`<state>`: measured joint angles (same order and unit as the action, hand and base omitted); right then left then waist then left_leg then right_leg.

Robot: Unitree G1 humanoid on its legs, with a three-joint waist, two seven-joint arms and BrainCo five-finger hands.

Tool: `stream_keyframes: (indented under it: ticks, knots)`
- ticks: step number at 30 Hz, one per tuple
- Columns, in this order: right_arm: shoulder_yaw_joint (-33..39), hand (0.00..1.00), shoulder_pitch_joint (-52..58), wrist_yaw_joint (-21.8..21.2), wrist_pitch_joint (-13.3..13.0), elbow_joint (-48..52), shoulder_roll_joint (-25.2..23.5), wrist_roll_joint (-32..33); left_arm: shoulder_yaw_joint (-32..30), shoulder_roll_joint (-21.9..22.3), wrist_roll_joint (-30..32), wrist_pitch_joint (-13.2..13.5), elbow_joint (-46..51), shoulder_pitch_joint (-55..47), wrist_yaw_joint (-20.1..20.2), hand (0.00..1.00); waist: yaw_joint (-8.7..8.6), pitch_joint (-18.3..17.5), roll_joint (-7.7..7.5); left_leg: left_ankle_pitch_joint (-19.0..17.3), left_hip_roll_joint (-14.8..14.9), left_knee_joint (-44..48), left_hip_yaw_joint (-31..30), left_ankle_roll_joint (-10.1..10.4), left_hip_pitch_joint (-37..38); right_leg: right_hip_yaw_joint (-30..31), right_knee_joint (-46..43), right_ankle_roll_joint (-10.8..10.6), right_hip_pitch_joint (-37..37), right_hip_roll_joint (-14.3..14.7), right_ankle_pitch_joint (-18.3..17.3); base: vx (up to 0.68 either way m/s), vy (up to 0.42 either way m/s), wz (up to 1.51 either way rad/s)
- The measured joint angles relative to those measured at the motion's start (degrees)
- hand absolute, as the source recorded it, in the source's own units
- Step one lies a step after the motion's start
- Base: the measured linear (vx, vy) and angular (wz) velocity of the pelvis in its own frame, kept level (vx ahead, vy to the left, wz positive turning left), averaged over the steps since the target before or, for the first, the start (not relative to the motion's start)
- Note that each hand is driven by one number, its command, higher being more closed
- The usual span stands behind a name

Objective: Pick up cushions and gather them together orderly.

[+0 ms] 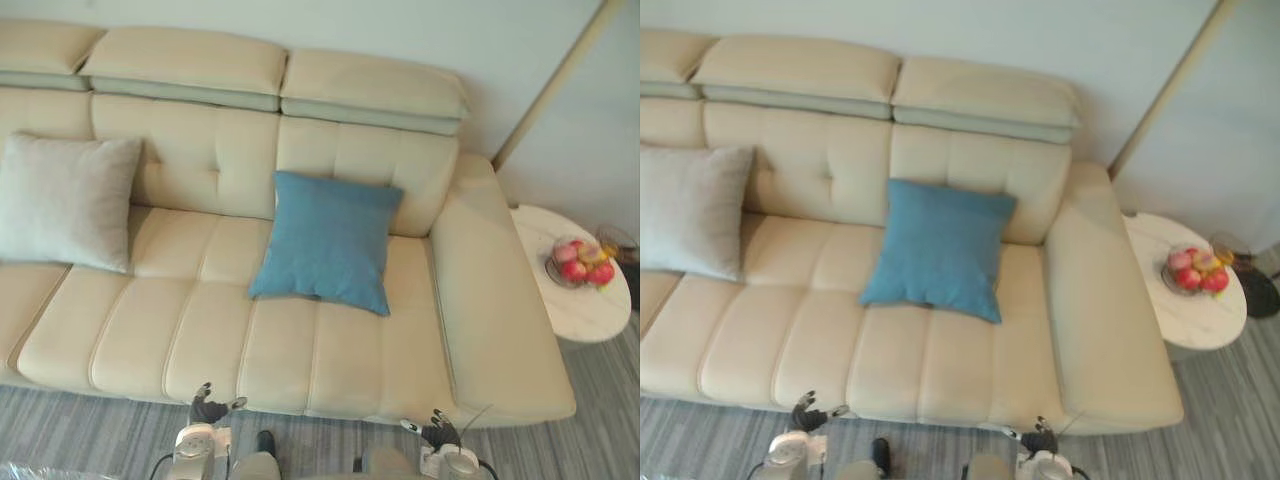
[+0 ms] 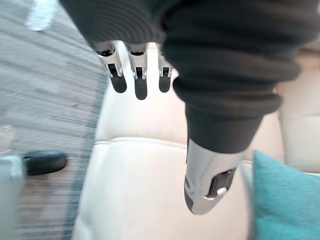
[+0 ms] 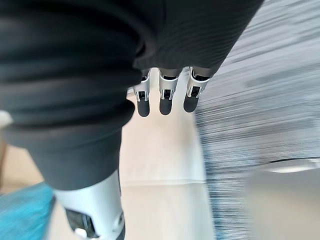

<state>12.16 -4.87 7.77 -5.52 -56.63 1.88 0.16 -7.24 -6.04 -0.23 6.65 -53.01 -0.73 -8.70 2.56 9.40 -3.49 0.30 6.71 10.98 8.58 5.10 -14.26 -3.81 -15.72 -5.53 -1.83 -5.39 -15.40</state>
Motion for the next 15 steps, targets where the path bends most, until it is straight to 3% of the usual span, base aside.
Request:
stream_keyframes:
  ticks: [2, 4, 5, 7, 10, 13, 15]
  knots:
    - [0.66, 0.0, 0.19, 0.18, 0.56, -0.62, 0.7, 0.01, 1.55, 2.66, -0.02, -0.27, -0.78, 0.07, -0.02, 0.0, -0.38, 1.54, 2.46, 3.81, 0.86, -3.13, 0.67, 0.12, 0.31, -2.06, 1.36, 2.59, 0.4, 0.98, 1.05, -0.31, -0.111, 0.33]
    - [1.32, 0.0, 2.47, 0.91, 0.96, -0.61, 0.34, 0.44, 2.68, 3.38, 0.05, -0.38, -1.17, -0.41, 0.08, 0.0, -1.38, 1.53, 2.89, 4.02, 2.43, -2.61, 4.15, 0.14, 0.16, -4.8, 1.17, 3.76, -0.35, 0.97, 1.65, -0.28, -0.089, 0.52]
    - [1.65, 0.0, 3.42, 1.14, 1.18, -0.66, 0.31, 0.58, 2.65, 3.29, 0.05, -0.4, -1.15, -0.39, 0.06, 0.0, -1.39, 1.65, 2.75, 2.43, 2.81, 0.19, 4.75, -0.26, 0.18, -5.28, 0.91, 3.98, -0.61, 0.67, 1.75, -0.18, -0.048, 0.39]
    - [2.95, 0.0, 4.64, 1.32, 1.54, -0.65, 0.42, 1.08, 2.66, 3.3, 0.02, -0.4, -1.19, -0.53, 0.06, 0.0, -1.94, 1.66, 2.55, -4.1, 2.58, 8.41, 4.92, -1.22, 0.35, -5.94, 0.09, 4.12, -1.66, -0.75, 2.01, -0.18, 0.048, 0.25]
    - [4.27, 0.0, 4.97, 1.31, 1.56, -0.69, 0.57, 1.08, 2.67, 3.3, 0.04, -0.67, -2.2, -0.46, 0.08, 0.0, -2.25, 1.32, 3.32, -10.71, 2.08, 11.33, 4.39, 0.31, 2.52, -5.22, -0.93, 2.26, -3.14, -1.66, 2.97, -0.09, 0.176, 0.0]
    - [4.58, 0.0, 5.77, 0.91, 1.58, -0.8, -1.95, 1.21, 3.4, 1.35, 0.11, -0.9, -3.4, -1.27, 0.1, 0.0, -2.53, -0.05, 0.57, -7.25, -2.27, 1.0, 6.48, -1.94, 7.14, -3.86, 3.71, 0.3, -1.91, -3.94, 5.81, -0.09, 0.203, -0.13]
    - [4.77, 0.0, 6.81, 0.7, 1.58, -0.83, -2.04, 2.27, 4.83, 0.5, 0.17, -0.93, -3.9, -1.51, 0.1, 0.0, -2.89, -1.44, -0.03, -4.51, -4.63, -4.21, 6.56, -3.03, 8.82, -3.73, 6.16, -0.48, -1.59, -5.36, 7.63, -0.02, 0.144, 0.06]
